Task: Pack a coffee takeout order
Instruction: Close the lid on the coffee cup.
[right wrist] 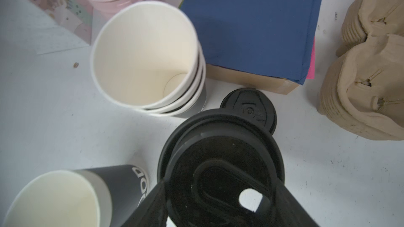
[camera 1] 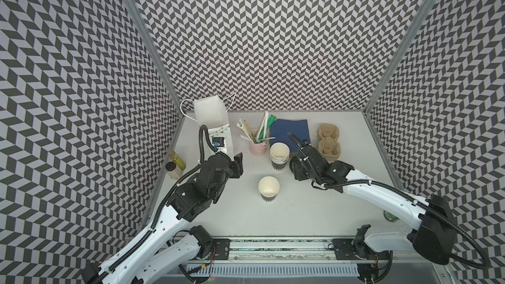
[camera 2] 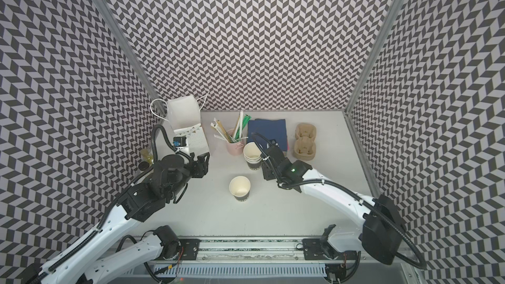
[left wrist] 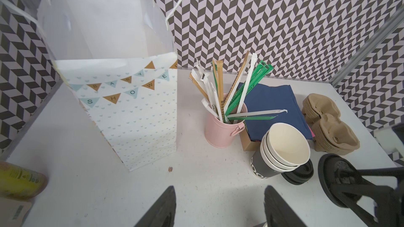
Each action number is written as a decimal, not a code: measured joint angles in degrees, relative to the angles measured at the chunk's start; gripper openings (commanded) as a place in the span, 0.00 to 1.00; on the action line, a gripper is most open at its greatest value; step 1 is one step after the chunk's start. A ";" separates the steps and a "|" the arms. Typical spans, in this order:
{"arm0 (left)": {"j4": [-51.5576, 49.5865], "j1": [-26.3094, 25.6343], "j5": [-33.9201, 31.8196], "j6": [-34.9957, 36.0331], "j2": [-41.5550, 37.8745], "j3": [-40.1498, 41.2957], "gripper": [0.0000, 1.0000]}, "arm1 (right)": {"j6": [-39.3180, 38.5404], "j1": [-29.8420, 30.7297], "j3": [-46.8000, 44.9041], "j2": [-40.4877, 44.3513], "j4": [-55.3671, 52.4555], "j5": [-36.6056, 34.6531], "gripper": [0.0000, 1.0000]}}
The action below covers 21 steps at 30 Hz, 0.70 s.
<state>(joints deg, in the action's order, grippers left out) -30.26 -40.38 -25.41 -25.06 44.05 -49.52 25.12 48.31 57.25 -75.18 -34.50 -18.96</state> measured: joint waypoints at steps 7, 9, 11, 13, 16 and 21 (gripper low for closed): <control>0.31 0.79 -0.57 -0.09 -1.11 1.31 0.70 | 2.64 9.31 2.43 3.41 -5.05 -1.92 0.62; 0.31 0.79 -0.68 -0.09 -1.11 1.46 0.71 | 3.32 11.69 4.20 3.63 -5.99 -2.29 0.62; 0.31 0.79 -0.74 -0.09 -1.25 1.55 0.71 | 3.78 13.84 5.57 3.63 -6.05 -2.29 0.62; 0.33 0.79 -0.81 -0.09 -1.62 1.77 0.71 | 4.11 15.69 6.21 3.58 -5.99 -2.14 0.62; 0.33 0.79 -1.05 -0.09 -2.10 1.88 0.72 | 4.55 18.01 6.27 2.62 -5.92 -1.70 0.62; 0.33 0.79 -1.86 -0.22 -2.97 1.95 0.75 | 4.70 20.76 7.28 -2.69 -5.77 -1.07 0.62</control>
<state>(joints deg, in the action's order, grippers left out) -29.93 -39.59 -27.27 -25.28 41.08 -47.57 29.82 69.08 64.53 -77.87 -40.27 -20.03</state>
